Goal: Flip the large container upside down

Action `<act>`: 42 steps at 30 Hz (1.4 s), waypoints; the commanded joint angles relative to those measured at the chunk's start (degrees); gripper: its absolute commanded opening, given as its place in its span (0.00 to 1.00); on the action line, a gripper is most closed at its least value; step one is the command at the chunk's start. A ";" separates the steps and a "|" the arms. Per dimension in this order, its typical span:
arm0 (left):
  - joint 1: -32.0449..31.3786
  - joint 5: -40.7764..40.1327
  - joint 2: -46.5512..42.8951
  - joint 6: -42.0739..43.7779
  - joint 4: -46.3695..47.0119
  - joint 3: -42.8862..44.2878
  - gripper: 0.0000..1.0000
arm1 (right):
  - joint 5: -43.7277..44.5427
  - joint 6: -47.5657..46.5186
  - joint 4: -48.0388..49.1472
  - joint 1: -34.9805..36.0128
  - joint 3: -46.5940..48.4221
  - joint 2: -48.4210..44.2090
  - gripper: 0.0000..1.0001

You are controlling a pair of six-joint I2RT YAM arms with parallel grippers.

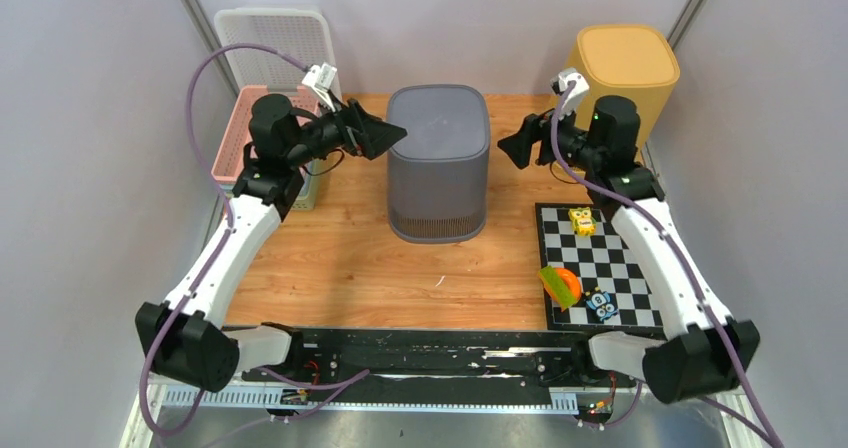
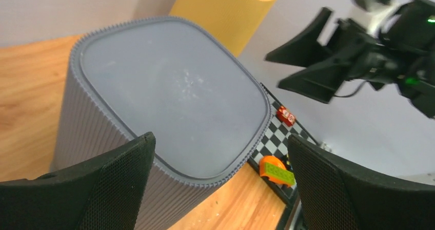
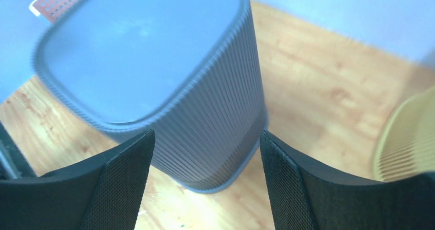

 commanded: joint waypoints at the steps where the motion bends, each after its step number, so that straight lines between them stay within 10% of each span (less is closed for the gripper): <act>1: -0.25 -5.27 -5.55 13.45 -13.91 5.74 1.00 | 3.07 -14.40 -4.06 3.97 3.53 -6.62 0.80; 9: 1.91 -20.05 -11.57 36.92 -31.80 4.78 1.00 | 16.64 -37.88 -16.48 26.07 9.92 -7.31 0.89; 18: 11.90 -17.50 -17.32 45.50 -35.05 -7.40 1.00 | 25.34 -42.00 -22.30 39.35 21.28 5.20 0.96; 42: 12.31 -15.95 -20.64 46.49 -32.55 -13.86 1.00 | 43.79 -45.21 -9.63 37.32 16.26 16.13 0.96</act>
